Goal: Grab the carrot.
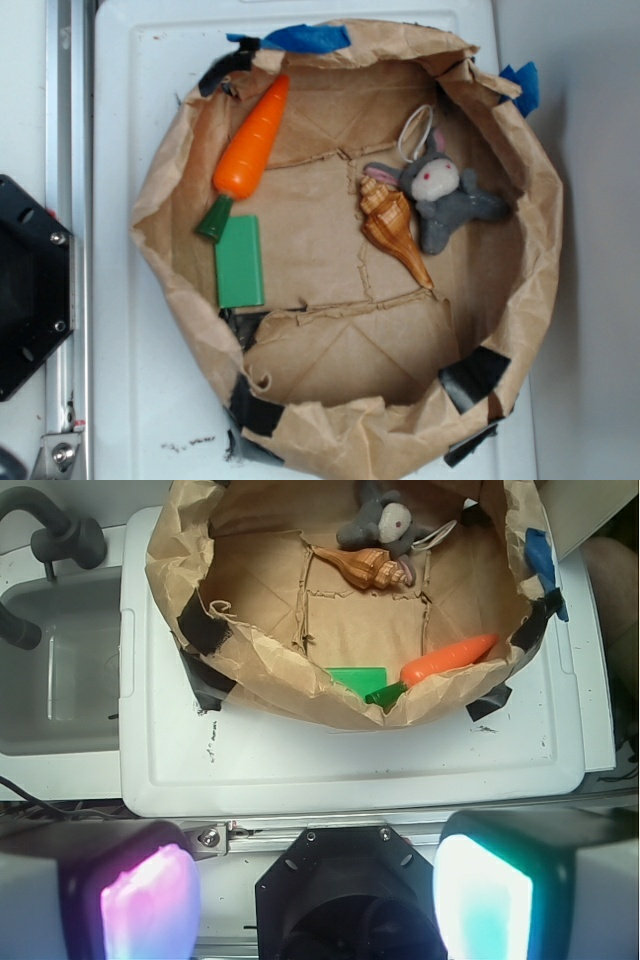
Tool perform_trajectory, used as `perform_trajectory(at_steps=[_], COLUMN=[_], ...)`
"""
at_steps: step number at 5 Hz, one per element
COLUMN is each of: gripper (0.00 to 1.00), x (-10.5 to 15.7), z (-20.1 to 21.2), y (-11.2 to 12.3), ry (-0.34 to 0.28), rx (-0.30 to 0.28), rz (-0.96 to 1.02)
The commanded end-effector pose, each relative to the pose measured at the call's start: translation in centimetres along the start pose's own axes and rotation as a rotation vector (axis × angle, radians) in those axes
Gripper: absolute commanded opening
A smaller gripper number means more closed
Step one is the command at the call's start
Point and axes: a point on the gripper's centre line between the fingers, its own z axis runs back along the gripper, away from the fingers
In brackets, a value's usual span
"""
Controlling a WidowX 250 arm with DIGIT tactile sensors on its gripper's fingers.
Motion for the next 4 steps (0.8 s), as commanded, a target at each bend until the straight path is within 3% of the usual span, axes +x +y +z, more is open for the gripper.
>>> perform_trajectory(at_steps=[1,2,3,4], gripper=[1.0,1.0,1.0,1.0], x=[0.0,5.2,9.5,11.5], z=[0.0,0.9,-0.8,-5.1], y=[0.0,1.7,1.8,2.4], ry=[0.0,0.029,-0.018,-0.015], rx=[0.0,-0.033,0.027,0.04], rz=[0.0,0.163,0.312,0.524])
